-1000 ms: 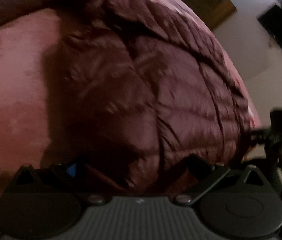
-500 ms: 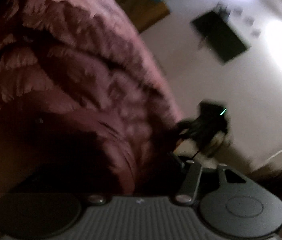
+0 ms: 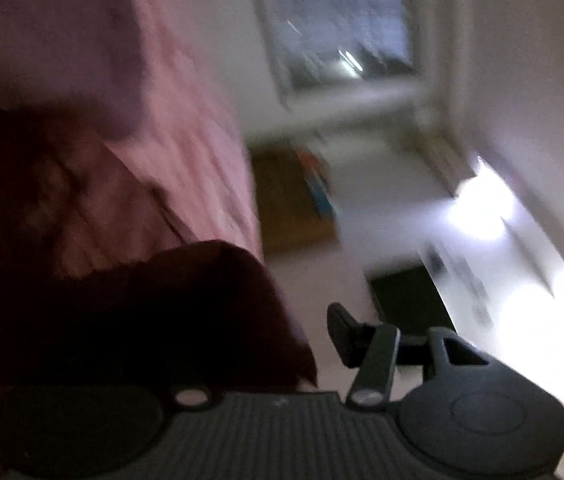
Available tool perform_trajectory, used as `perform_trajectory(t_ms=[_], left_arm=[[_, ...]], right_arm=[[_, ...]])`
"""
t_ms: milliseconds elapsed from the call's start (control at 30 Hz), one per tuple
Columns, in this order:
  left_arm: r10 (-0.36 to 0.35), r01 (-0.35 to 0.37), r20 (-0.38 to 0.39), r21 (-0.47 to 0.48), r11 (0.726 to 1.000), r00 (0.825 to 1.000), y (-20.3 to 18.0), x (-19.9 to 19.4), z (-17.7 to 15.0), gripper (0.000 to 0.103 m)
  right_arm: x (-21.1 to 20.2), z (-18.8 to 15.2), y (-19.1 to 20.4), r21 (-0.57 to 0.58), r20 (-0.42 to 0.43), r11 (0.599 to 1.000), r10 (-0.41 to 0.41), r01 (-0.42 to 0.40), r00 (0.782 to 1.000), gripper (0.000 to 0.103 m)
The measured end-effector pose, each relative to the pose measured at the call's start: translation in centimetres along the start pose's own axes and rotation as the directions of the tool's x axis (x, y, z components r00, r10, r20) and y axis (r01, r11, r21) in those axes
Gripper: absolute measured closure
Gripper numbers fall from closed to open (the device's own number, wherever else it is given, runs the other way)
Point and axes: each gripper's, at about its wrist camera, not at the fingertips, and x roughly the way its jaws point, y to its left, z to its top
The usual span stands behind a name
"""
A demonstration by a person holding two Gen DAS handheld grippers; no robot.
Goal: Fold large clothes
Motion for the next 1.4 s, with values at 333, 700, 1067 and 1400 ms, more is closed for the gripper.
perform_trajectory(t_ms=[333,700,1067,1400], left_arm=[[0.276,-0.29,0.21,0.039,0.956,0.938,1.7,-0.7,2.7,0.028],[0.273,-0.282,0.07,0.206,0.937,0.959,-1.2,-6.6,0.3,0.02],[0.29,-0.207,-0.163,0.392,0.896,0.943,-1.6,-4.9,-4.4,0.015],[0.31,-0.147,-0.296,0.465,0.873,0.904,0.2,-3.2,-6.8,0.003]], right_arm=[[2.8,-0.2,-6.8,0.382,0.285,0.924,-0.097,-0.02,0.954,0.066],[-3.2,-1.5,-0.5,-0.01,0.23,0.988,-0.146,0.153,0.962,0.002],[-3.7,-9.0,-1.9,-0.186,0.021,0.943,-0.276,0.275,0.961,0.0],[0.6,-10.2,-0.6,-0.326,-0.095,0.901,-0.334,0.288,0.938,0.012]])
